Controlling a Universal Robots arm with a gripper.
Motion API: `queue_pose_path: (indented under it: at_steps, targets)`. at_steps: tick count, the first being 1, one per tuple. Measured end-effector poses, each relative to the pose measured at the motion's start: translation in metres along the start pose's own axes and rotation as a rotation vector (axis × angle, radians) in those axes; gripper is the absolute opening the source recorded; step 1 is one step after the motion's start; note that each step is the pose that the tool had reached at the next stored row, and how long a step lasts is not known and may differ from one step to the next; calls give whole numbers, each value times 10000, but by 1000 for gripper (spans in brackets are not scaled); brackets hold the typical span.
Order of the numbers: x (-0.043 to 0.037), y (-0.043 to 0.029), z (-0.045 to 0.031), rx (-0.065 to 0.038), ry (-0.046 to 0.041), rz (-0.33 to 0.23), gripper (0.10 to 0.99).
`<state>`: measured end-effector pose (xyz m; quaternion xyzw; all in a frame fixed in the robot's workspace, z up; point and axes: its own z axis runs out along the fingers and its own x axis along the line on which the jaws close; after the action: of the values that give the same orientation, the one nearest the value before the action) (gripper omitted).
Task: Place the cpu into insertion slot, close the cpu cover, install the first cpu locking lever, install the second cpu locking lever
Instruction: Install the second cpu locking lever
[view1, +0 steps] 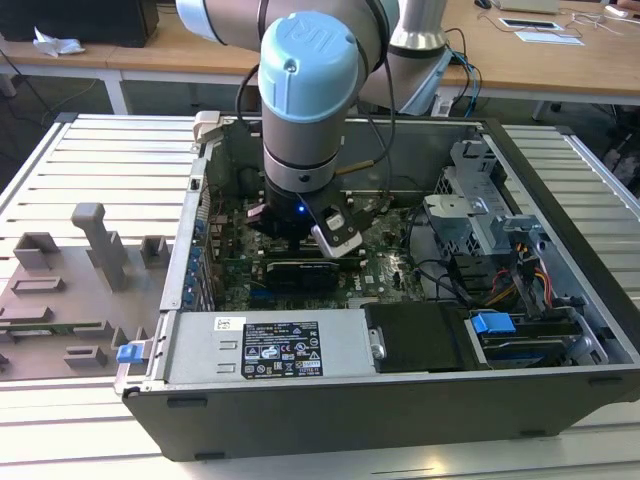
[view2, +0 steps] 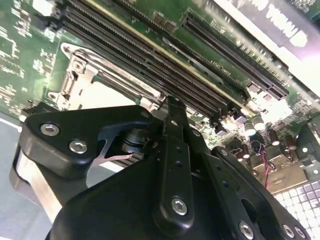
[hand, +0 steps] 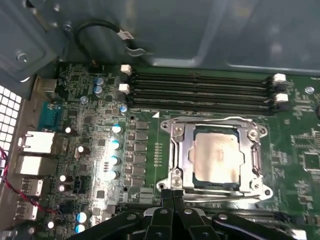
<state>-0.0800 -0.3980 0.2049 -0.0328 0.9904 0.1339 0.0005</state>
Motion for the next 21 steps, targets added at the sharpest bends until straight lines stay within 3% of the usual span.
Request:
queue_pose_path:
  at_steps: [10,15,18,19,21]
  targets:
    - [40,45,96,-22,77,-283,106]
    - [39,56,101,-23,96,-359,106]
    - [46,43,94,-20,84,-369,106]
    - [44,77,-27,-21,80,-393,106]
    - [-109,118,-16,32,207,-359,106]
